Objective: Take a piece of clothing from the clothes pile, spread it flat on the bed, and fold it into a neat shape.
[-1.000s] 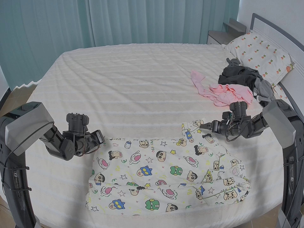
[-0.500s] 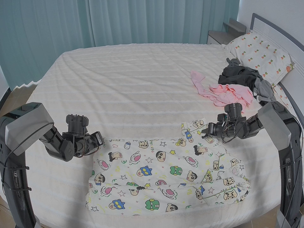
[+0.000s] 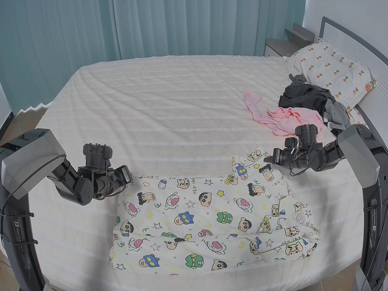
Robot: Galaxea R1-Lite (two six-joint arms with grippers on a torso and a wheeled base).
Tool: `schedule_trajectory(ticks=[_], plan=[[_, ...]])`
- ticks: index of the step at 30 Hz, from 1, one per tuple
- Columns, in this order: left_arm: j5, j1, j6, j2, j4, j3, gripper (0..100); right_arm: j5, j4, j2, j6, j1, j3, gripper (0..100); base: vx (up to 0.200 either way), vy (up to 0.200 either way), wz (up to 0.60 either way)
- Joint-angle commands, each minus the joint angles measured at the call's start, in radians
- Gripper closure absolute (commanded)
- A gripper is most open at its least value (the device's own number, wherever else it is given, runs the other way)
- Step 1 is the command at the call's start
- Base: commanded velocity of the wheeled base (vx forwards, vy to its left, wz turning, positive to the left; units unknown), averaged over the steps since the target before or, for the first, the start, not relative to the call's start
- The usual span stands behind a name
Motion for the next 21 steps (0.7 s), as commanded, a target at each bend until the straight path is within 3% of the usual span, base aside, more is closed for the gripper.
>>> schedule_trajectory(ticks=[1,7,14,15,21], plan=[[0.011,0.003,-0.002,-0.012,-0.002,-0.006,100,0.001,-0.024,-0.024,0.001,0.001,0.010,100,0.000,0.000,0.00],[0.016,0.003,-0.002,-0.009,-0.001,-0.017,100,0.017,-0.116,-0.024,0.016,0.007,0.068,100,0.000,0.000,0.00],[0.017,-0.001,0.000,-0.004,0.003,-0.015,100,0.034,-0.076,-0.002,0.005,0.010,0.079,100,0.000,0.000,0.00],[0.017,-0.003,0.000,-0.004,0.003,-0.013,100,0.035,-0.062,0.002,0.001,0.009,0.076,0,0.000,0.000,0.00],[0.017,-0.008,0.000,-0.004,0.004,-0.015,100,0.038,-0.025,0.005,-0.007,0.005,0.053,0,0.000,0.000,0.00]])
